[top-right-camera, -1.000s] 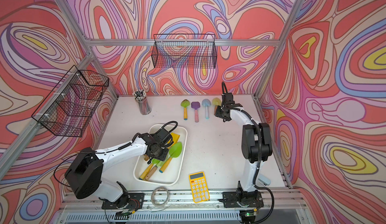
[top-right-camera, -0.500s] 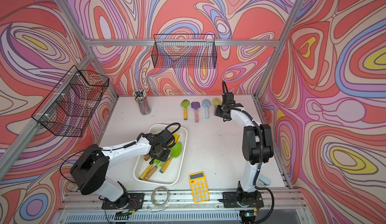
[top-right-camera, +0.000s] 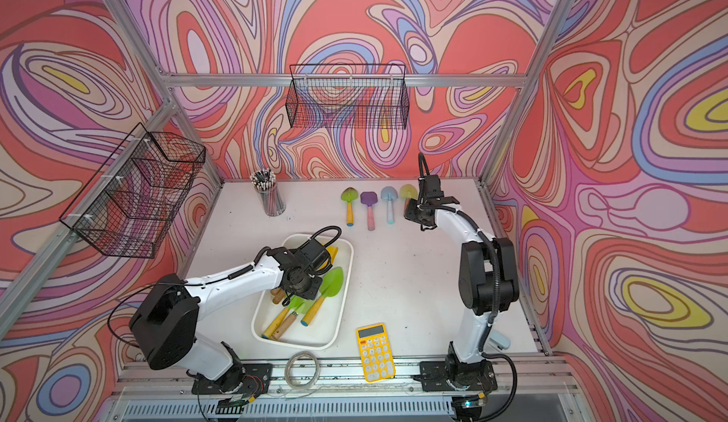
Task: Take the shovel out of the storage box
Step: Pick up the shovel from the storage box.
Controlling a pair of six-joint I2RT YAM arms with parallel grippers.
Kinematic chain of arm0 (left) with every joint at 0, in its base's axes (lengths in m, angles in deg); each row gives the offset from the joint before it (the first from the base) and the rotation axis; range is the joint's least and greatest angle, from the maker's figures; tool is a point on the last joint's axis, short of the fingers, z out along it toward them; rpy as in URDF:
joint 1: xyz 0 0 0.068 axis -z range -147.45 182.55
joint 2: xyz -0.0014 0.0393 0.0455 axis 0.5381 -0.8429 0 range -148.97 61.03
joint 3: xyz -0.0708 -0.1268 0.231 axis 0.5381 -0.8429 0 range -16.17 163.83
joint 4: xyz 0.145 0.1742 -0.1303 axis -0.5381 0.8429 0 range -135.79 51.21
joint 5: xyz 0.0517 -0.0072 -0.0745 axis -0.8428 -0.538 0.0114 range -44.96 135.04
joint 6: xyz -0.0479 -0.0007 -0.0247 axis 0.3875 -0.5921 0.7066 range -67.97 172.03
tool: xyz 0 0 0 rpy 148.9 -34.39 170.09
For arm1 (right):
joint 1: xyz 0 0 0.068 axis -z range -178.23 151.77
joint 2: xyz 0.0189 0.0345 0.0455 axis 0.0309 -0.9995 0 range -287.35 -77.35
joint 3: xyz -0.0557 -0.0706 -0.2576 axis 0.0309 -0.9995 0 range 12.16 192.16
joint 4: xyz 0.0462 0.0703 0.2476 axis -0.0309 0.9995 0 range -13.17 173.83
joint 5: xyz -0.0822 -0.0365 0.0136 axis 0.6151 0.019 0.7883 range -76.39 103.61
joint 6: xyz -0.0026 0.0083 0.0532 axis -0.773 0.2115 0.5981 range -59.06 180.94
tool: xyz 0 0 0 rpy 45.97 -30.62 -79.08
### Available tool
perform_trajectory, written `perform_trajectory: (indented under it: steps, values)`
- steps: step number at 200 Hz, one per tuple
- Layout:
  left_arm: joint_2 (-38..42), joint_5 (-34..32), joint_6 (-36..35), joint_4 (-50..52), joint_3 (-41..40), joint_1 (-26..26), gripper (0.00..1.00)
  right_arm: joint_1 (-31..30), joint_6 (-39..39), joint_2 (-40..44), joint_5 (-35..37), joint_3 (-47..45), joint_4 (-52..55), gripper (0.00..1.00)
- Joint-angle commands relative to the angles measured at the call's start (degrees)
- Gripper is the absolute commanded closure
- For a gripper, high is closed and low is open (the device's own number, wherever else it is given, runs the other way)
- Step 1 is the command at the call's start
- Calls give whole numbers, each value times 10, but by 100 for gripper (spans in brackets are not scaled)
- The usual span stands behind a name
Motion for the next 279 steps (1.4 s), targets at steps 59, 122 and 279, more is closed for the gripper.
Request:
perform_trajectory:
  steps: [59, 122, 279]
  values:
    - [143, 210, 21, -72, -29, -138, 100, -71, 0, 131, -144, -117, -125, 52]
    - [180, 408, 101, -250, -58, -197, 100, -98, 115, 156, -343, -211, -347, 47]
    - [157, 550, 301, -622, -138, -199, 100, -161, 365, 32, -530, -233, -756, 46]
